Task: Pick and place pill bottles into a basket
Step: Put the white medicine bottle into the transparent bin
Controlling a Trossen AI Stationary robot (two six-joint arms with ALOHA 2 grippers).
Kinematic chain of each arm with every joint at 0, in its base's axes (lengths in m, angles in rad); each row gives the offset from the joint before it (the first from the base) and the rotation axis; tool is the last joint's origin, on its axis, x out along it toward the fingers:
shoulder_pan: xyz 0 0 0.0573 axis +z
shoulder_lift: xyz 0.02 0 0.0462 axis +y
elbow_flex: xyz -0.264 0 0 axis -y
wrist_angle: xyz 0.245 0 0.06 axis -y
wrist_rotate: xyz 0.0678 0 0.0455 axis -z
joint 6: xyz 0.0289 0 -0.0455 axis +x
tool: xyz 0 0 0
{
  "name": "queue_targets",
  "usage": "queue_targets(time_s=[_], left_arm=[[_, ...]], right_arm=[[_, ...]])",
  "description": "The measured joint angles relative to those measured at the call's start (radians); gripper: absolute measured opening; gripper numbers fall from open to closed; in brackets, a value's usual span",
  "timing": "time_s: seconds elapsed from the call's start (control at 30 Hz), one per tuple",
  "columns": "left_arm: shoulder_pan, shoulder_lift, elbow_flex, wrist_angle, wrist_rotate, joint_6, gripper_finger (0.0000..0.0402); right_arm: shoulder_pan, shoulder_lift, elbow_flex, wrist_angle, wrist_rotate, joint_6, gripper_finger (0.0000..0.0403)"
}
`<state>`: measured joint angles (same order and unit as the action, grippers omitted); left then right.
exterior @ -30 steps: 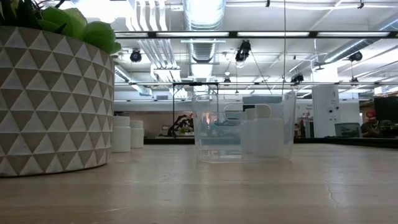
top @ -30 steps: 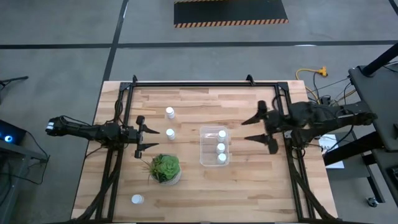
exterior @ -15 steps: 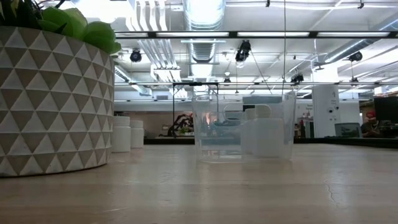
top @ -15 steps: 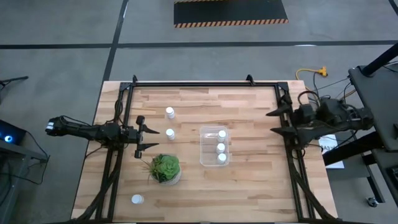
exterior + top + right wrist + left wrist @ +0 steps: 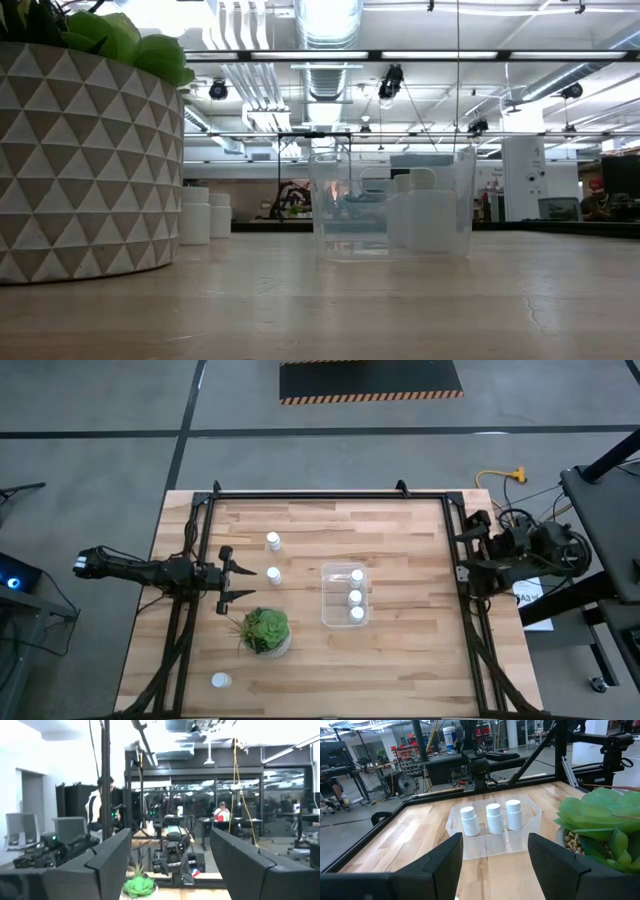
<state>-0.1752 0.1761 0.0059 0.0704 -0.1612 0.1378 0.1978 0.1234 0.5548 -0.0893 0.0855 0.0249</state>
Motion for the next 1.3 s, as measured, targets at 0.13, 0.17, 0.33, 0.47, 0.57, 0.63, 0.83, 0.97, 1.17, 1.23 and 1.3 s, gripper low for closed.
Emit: queue_targets(time_s=[0.13, 0.17, 0.33, 0.47, 0.57, 0.63, 0.83, 0.97, 1.17, 1.23, 1.3], left_arm=[[0.0, 0.0, 0.0, 0.0, 0.0, 0.0, 0.0207], [0.0, 0.0, 0.0, 0.0, 0.0, 0.0, 0.0207], [0.0, -0.001, 0.0, 0.0, 0.0, 0.0, 0.0207], [0.0, -0.001, 0.0, 0.001, 0.0, 0.0, 0.0207], [0.0, 0.0, 0.0, 0.0, 0.0, 0.0, 0.0207], [0.0, 0.0, 0.0, 0.0, 0.0, 0.0, 0.0207], [0.0, 0.0, 0.0, 0.0, 0.0, 0.0, 0.0207], [0.0, 0.0, 0.0, 0.0, 0.0, 0.0, 0.0207], [0.0, -0.001, 0.0, 0.0, 0.0, 0.0, 0.0207], [0.0, -0.002, 0.0, 0.0, 0.0, 0.0, 0.0207], [0.0, -0.001, 0.0, 0.0, 0.0, 0.0, 0.0207]], right_arm=[[0.0, -0.076, -0.052, 0.023, 0.02, 0.015, 0.0252], [0.0, -0.096, -0.067, 0.032, 0.021, 0.017, 0.0251], [0.0, -0.119, -0.131, 0.075, 0.023, 0.02, 0.0249], [0.0, -0.093, -0.185, 0.14, 0.049, 0.04, 0.0253], [0.0, -0.092, -0.255, 0.243, 0.054, 0.046, 0.0256], [0.0, -0.097, -0.31, 0.335, 0.054, 0.041, 0.0258], [0.0, -0.096, -0.485, 0.589, 0.094, 0.034, 0.0254], [0.0, -0.096, -0.546, 0.637, 0.101, 0.06, 0.025], [0.0, -0.097, -0.544, 0.555, 0.101, 0.064, 0.0251], [0.0, -0.097, -0.544, 0.521, 0.101, 0.038, 0.0254], [0.0, -0.097, -0.544, 0.474, 0.101, 0.007, 0.0256]])
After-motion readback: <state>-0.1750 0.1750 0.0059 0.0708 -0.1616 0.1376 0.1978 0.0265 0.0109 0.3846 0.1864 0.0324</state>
